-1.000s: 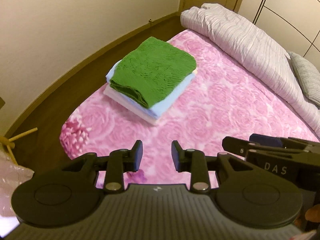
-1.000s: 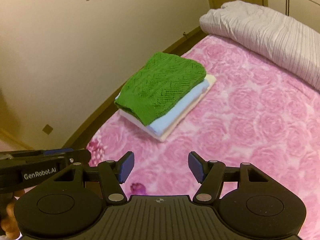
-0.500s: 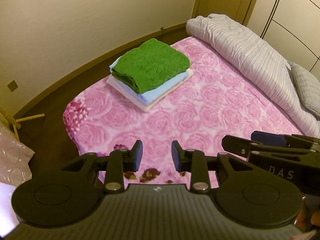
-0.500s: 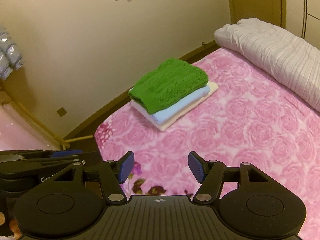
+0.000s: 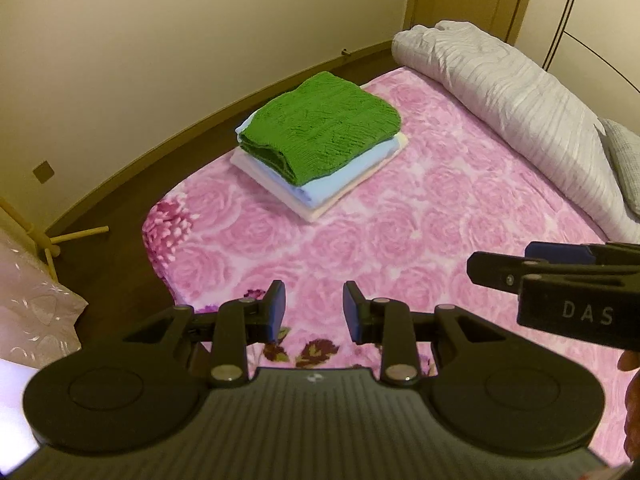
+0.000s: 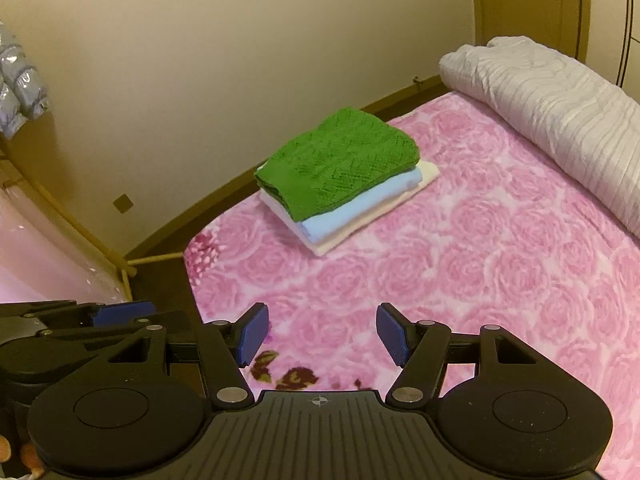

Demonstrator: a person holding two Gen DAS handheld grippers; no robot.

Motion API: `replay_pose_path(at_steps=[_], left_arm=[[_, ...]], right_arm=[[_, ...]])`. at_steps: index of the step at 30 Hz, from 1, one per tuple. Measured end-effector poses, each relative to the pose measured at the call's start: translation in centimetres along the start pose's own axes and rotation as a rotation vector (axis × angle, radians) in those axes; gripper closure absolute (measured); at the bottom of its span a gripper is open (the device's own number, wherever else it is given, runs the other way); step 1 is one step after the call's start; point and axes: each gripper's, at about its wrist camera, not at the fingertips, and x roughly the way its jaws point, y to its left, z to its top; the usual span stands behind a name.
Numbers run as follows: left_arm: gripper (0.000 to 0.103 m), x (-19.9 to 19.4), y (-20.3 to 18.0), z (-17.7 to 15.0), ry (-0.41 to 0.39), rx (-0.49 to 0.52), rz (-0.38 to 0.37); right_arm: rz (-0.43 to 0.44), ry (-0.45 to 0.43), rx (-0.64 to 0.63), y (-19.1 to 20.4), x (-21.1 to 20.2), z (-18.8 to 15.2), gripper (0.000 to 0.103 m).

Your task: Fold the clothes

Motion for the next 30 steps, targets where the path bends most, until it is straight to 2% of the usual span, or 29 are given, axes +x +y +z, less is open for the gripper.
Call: replay_pose_path(at_steps=[13,30], left_arm=[[0.076,3.9,-0.2,2.0,0.058,-0.044,-0.039],[0.076,8.3,-1.2,4.5,0.116,-0.022,-0.054]], right_arm=[[0.005,0.068,-0.007,-2.1,4.4,2.4,0.039],[-0.024,0.133,0.042,-5.0,9.0,4.5,0.039]])
